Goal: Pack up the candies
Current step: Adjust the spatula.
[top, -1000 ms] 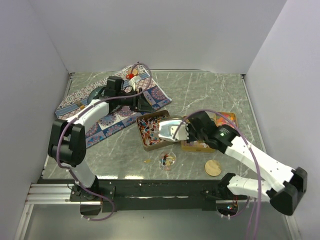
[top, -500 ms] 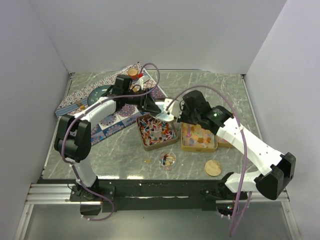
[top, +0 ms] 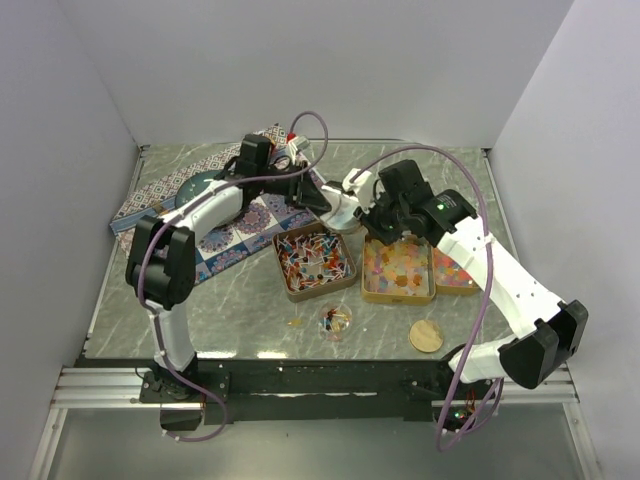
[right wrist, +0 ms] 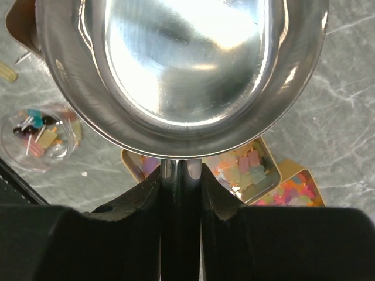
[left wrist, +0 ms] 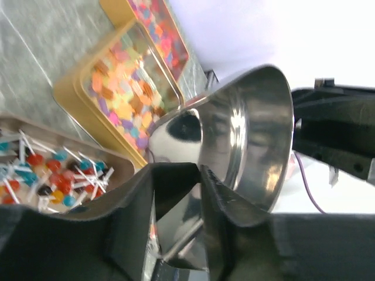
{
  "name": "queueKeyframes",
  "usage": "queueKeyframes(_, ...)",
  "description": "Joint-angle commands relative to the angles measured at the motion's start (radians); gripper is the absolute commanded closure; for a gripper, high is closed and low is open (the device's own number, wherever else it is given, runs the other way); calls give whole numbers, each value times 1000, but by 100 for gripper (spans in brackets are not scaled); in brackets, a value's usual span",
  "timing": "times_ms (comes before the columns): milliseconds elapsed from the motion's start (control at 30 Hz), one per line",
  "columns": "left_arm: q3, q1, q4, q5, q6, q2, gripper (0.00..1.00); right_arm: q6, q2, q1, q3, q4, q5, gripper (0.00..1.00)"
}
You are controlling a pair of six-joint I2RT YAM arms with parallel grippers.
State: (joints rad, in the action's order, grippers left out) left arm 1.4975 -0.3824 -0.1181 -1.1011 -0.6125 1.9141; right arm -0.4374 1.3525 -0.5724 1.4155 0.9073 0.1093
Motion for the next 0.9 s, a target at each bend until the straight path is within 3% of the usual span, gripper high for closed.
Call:
queueKeyframes(0, 130, 52, -37, 110, 28, 27, 49, -9, -46, 17, 77, -101, -32, 100)
queueKeyframes(200, 231, 164, -49, 168, 16, 20, 44, -104, -47, 207, 109, 134, -103, 100)
queueKeyframes(400, 109, 220, 96, 222, -101, 3, 44, -14, -56, 314, 34, 321, -108, 100)
queueKeyframes(567, 79, 226, 101, 224, -132, 20, 44, -10, -81, 347, -30, 447, -108, 100)
queueKeyframes(733, 73, 226, 38, 204, -61, 39, 44, -256, -110, 353, -64, 502, -206, 100)
queueKeyframes(867, 47, 231, 21, 184, -40, 40, 43, -463, -47, 350, 20, 534, -267, 100)
